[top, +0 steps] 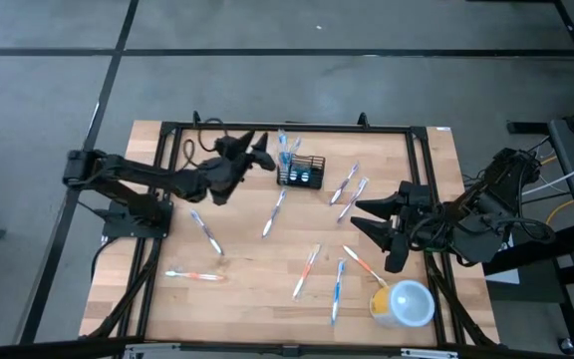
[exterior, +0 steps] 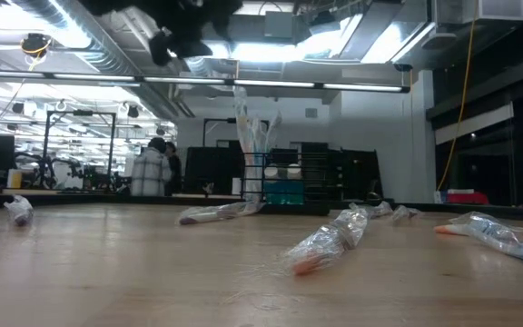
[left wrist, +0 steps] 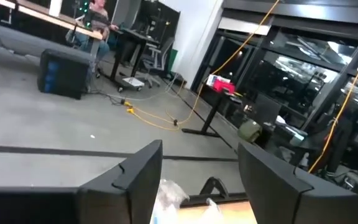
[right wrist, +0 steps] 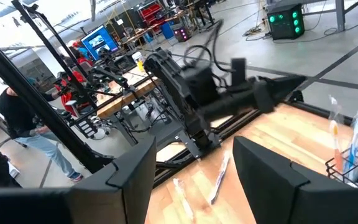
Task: Pick & Place toothbrushing station
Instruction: Put the violet toothbrush into the right section of the mesh organizer
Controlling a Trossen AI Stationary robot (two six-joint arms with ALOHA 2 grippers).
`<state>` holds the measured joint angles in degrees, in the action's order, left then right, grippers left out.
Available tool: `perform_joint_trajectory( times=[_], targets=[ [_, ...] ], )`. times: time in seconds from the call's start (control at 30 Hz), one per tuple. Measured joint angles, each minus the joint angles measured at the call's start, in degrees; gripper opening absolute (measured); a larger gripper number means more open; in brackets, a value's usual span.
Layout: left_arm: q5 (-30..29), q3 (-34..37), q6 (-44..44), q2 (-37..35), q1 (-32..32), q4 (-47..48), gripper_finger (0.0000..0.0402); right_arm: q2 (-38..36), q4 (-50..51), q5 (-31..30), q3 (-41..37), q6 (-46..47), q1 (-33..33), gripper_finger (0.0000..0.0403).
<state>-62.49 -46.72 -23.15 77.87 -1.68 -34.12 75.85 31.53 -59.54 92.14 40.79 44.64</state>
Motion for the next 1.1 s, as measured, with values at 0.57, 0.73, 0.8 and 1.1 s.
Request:
perform_joint_trajectory(
  times=[0.57,0.73,0.8,1.1],
  targets=[
    [28.92,-0.07,-51.34,-15.98,4.66,79.64,0.0188,0.0,-0.09,-0.76,0.02,-2.49,0.11,0.0217],
    [36.65,-0.04,-78.22,-13.48,11.27,99.26,0.0179,0.0,-0.11,-1.11,0.02,-2.68,0.11,0.0217],
    [38.06,-0.04,-89.29,-12.14,14.37,103.75,0.0179,0.25,-0.15,-1.12,0.01,-2.67,0.11,0.0217],
    [44.26,-0.04,-106.19,-3.54,17.64,103.67,0.018,3.4,-2.05,-1.83,0.01,-2.44,0.15,0.0217]
  ],
)
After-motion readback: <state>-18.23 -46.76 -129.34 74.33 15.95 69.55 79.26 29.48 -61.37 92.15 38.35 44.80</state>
